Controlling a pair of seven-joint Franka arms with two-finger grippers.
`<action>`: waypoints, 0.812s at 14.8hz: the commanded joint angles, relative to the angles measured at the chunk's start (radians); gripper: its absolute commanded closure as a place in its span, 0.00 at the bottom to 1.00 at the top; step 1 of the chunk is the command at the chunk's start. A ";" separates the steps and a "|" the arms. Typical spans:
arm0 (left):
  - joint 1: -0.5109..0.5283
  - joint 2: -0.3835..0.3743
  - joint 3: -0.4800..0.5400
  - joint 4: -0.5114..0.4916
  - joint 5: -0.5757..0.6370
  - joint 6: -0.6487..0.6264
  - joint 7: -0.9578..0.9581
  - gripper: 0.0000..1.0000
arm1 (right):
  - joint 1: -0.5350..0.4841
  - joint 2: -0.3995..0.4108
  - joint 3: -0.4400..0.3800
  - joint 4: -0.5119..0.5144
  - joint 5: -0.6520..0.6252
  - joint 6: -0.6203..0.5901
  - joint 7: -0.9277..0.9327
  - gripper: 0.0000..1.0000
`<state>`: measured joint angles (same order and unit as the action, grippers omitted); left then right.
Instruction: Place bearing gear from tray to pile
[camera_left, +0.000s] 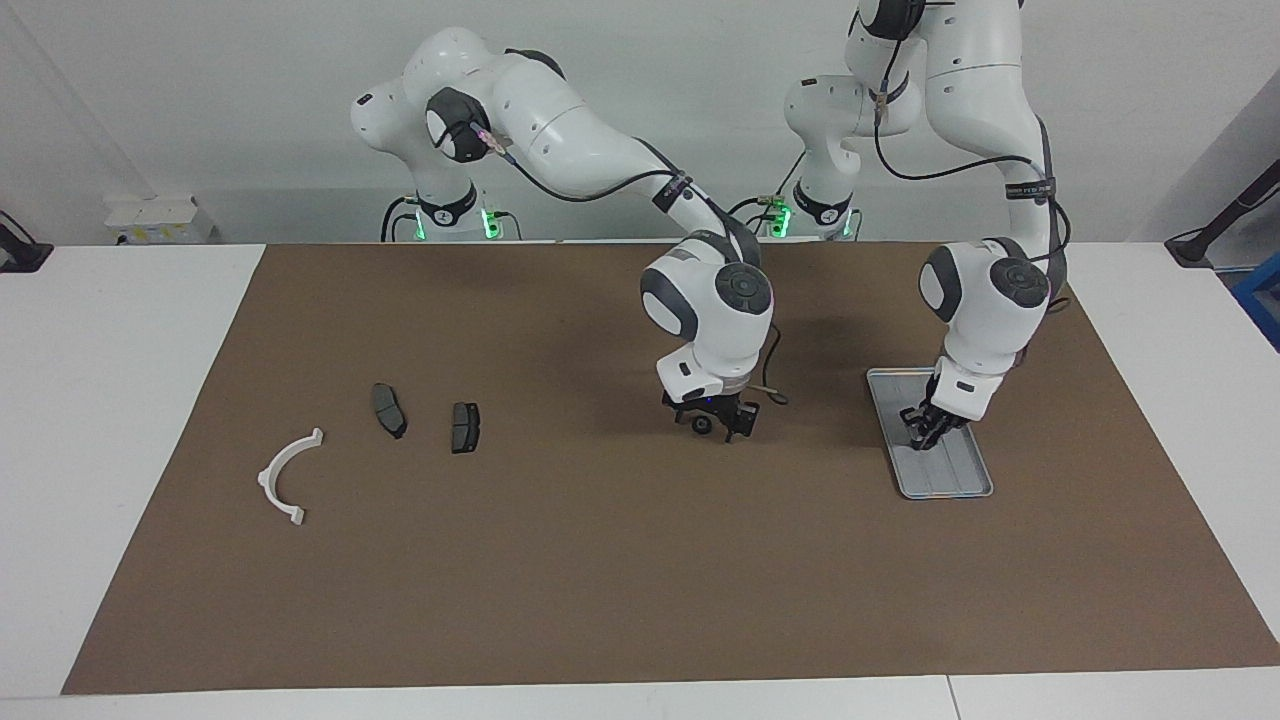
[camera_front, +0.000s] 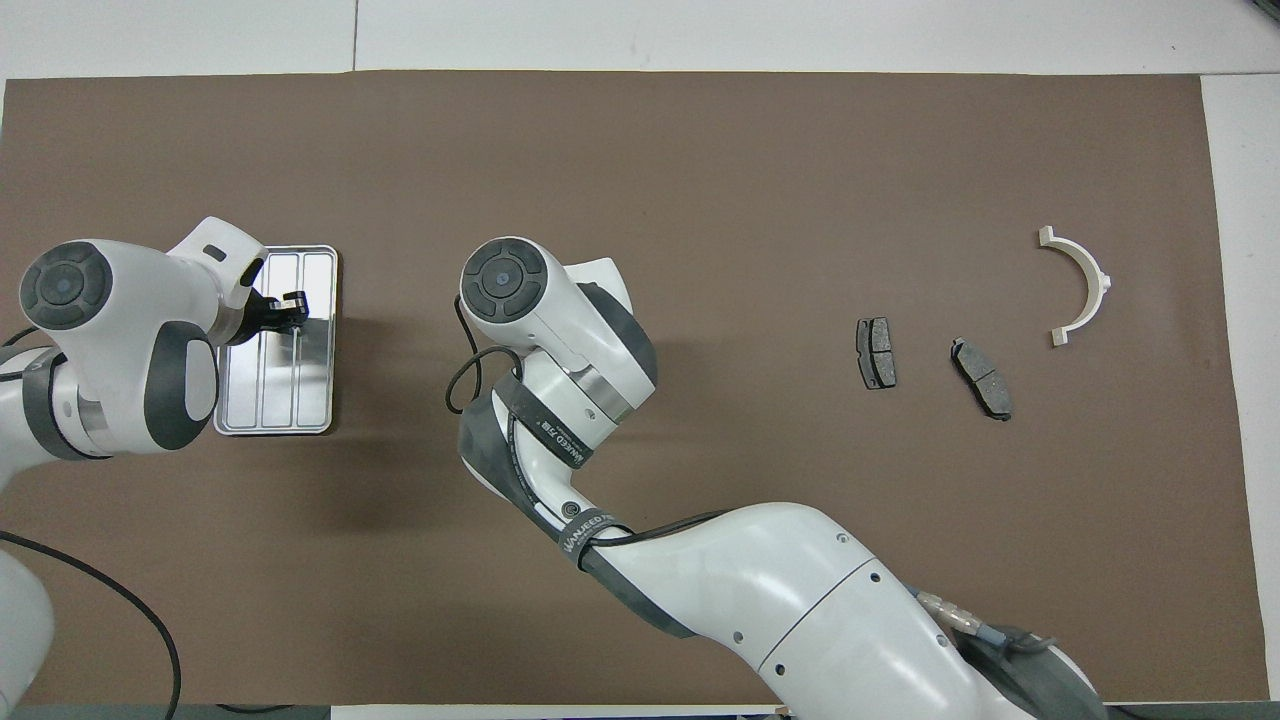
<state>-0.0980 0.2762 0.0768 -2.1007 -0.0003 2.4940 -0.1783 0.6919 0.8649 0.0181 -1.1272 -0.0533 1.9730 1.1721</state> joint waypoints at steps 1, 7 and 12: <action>-0.023 0.000 0.005 0.020 -0.012 -0.048 -0.020 1.00 | -0.006 0.000 0.008 -0.020 -0.005 0.029 -0.006 0.11; 0.014 -0.017 0.006 0.299 -0.009 -0.427 0.037 1.00 | -0.014 -0.007 0.009 -0.019 -0.003 0.015 -0.029 0.47; 0.014 -0.012 0.005 0.465 -0.020 -0.582 0.040 1.00 | -0.018 -0.007 0.009 -0.019 -0.002 0.012 -0.029 1.00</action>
<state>-0.0873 0.2488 0.0828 -1.6974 -0.0022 1.9752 -0.1557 0.6887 0.8604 0.0188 -1.1271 -0.0529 1.9848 1.1663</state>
